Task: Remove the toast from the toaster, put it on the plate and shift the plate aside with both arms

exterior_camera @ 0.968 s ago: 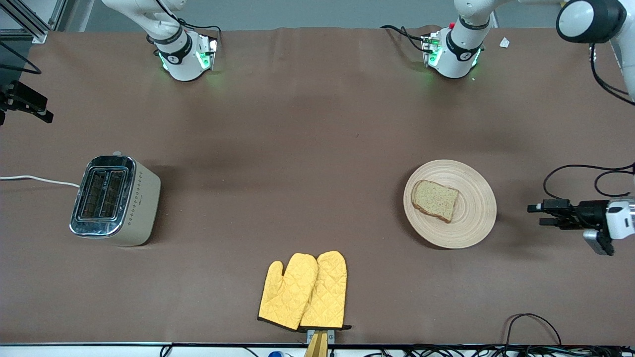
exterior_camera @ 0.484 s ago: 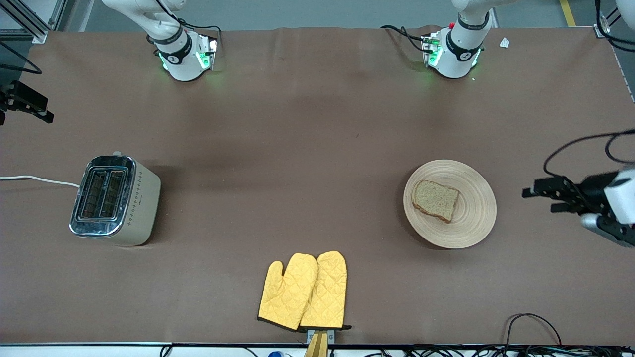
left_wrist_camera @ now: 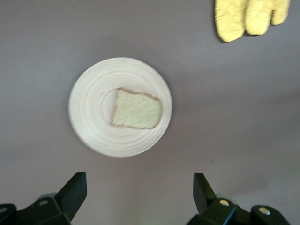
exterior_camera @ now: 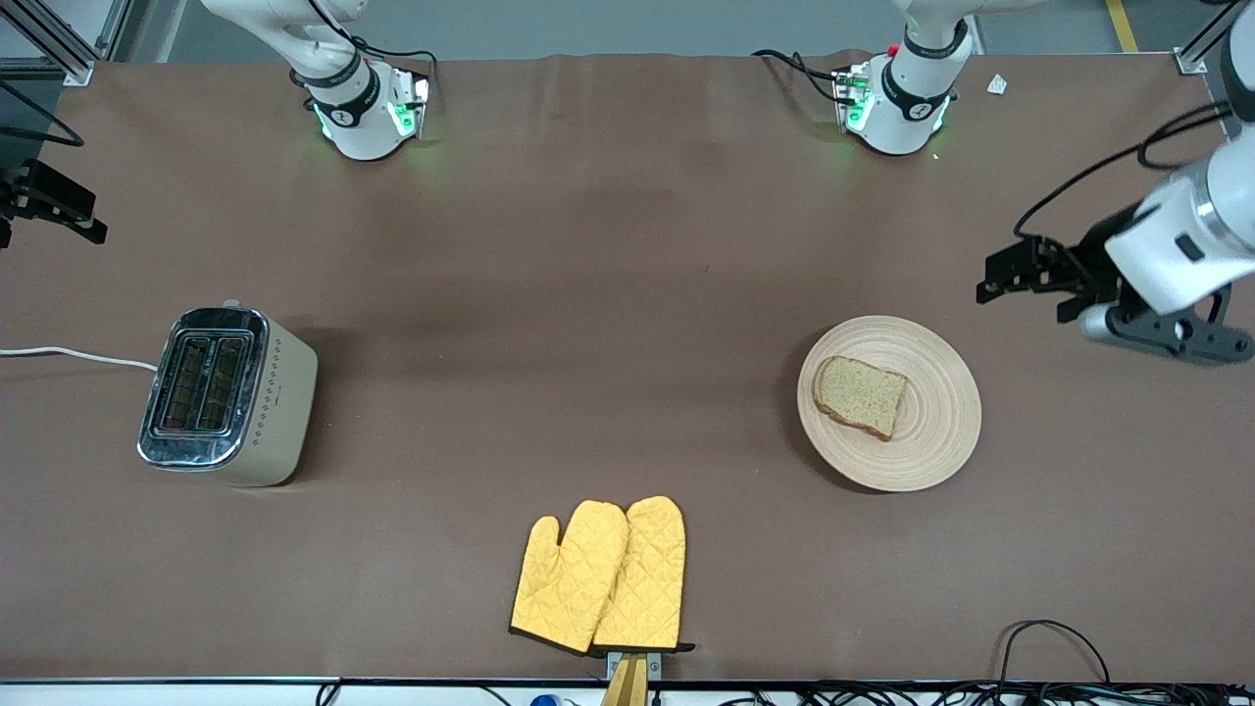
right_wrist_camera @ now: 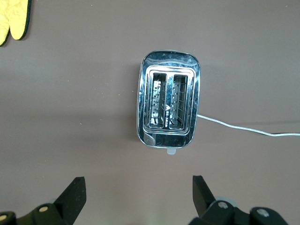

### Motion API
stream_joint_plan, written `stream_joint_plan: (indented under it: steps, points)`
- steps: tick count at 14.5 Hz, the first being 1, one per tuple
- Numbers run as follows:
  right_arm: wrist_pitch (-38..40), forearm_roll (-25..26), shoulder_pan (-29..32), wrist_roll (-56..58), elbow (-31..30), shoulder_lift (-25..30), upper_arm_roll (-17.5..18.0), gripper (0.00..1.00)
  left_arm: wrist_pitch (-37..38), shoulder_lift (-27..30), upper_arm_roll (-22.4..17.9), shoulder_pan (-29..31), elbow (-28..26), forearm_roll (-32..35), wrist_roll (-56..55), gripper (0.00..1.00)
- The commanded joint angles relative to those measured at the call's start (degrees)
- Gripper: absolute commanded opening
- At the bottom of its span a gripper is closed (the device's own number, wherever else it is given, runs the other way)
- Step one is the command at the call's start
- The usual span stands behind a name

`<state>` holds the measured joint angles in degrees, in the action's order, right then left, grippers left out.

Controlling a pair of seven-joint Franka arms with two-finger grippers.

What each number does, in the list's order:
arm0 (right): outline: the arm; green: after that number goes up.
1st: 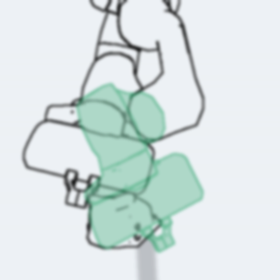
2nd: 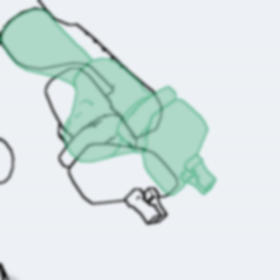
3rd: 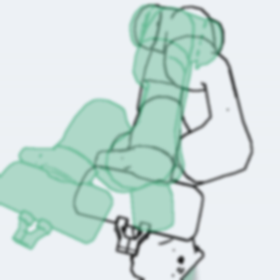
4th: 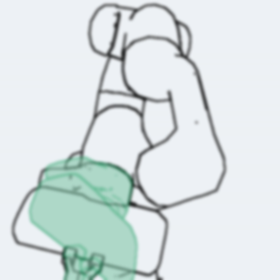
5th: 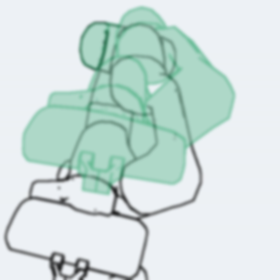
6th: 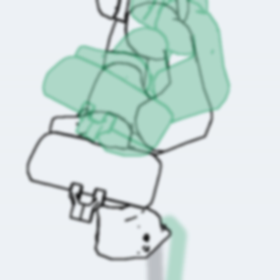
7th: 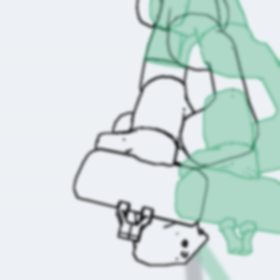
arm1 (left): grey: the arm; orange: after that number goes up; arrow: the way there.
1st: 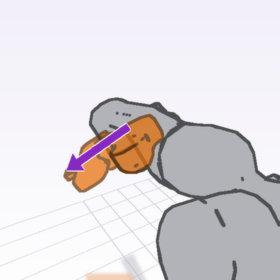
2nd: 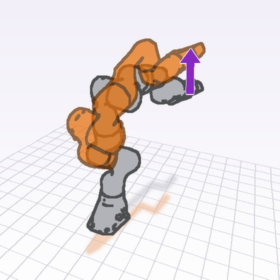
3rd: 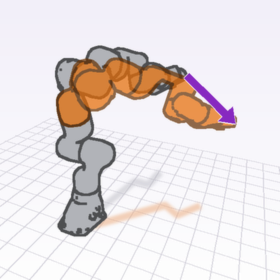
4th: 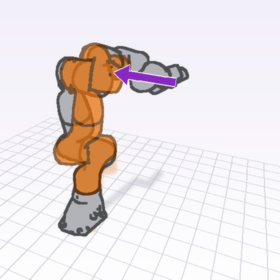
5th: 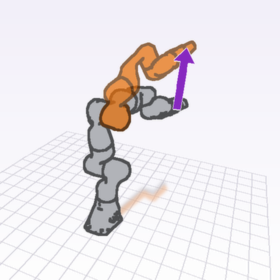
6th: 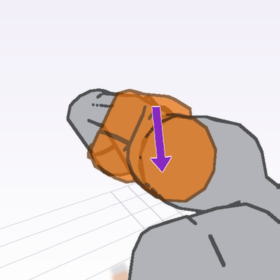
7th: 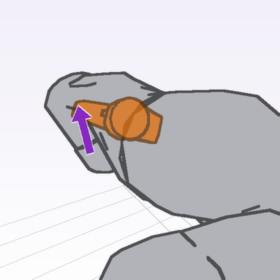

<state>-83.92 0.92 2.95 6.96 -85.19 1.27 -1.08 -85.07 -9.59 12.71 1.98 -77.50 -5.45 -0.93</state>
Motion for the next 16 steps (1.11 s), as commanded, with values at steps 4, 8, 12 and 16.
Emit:
stream_joint_plan:
  steps: [4,8,12,16]
  points:
    - [0.07,-0.74,0.39,0.33,0.11,0.04,-0.24,1.0,-9.94,13.54,0.21,1.19,-18.21,2.81,0.58,1.0]
    - [0.6,-0.83,0.56,0.33,0.02,0.04,-0.33,1.0,-5.65,9.78,-0.05,1.27,-10.15,3.07,0.49,1.0]
    - [1.57,-0.74,0.74,0.95,0.02,0.13,-0.33,1.0,-3.7,7.22,0.04,1.01,-5.64,6.93,1.11,1.0]
    - [1.74,-0.74,0.74,0.86,-0.07,0.13,-0.33,1.0,-2.91,7.22,0.48,0.74,-5.46,8.17,2.08,1.0]
